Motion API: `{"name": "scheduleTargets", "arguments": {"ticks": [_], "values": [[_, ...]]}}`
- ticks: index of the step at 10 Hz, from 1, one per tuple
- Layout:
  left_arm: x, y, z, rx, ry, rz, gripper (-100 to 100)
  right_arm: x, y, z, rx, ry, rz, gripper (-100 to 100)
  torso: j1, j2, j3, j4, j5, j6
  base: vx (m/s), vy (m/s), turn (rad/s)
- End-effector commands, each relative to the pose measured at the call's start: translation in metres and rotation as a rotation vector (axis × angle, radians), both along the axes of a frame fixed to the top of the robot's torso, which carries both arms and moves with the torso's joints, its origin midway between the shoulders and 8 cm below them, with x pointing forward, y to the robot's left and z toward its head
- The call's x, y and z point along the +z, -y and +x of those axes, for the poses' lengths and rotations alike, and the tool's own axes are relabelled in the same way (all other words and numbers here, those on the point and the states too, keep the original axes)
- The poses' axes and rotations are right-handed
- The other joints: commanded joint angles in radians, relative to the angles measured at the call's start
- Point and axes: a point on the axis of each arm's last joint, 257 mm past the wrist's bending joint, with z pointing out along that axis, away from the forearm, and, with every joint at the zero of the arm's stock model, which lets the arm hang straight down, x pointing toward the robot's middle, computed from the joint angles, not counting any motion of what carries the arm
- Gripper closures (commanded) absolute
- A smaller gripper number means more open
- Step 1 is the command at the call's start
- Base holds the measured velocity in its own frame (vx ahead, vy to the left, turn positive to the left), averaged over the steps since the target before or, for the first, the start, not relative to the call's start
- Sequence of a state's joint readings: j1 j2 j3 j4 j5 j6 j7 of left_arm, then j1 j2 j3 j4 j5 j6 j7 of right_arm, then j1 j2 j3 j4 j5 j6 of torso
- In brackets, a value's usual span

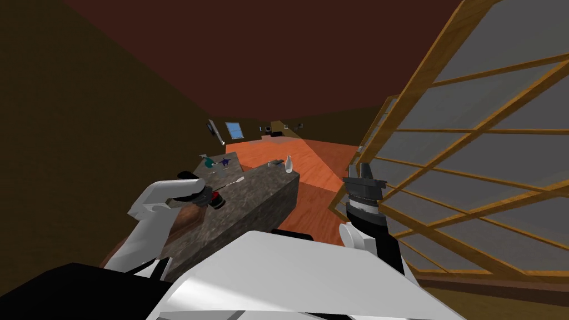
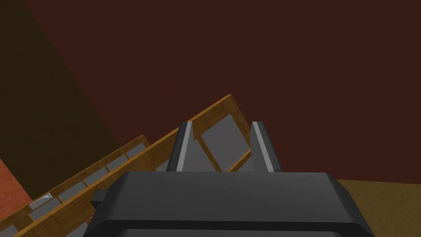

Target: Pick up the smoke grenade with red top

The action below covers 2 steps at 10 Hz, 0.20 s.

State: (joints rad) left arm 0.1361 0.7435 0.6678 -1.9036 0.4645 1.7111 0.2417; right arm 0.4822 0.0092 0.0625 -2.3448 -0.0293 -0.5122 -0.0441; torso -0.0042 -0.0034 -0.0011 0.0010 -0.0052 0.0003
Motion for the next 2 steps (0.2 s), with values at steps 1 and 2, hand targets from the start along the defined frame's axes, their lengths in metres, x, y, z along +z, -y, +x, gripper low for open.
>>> {"name": "scheduleTargets", "arguments": {"ticks": [1,2], "values": [[0.0000,0.0000,0.0000,0.000,0.000,0.000,100,0.0000,0.0000,0.0000,0.000,0.000,0.000,0,0.000,0.000,0.000,0.000,0.000,0.000,0.012,-0.008,0.016],[0.0005,0.0003,0.0004,-0.002,0.001,0.001,0,0.0000,0.0000,0.0000,0.000,0.000,0.000,0,0.000,0.003,0.002,0.000,0.000,0.000,0.000,0.000,0.000]]}}
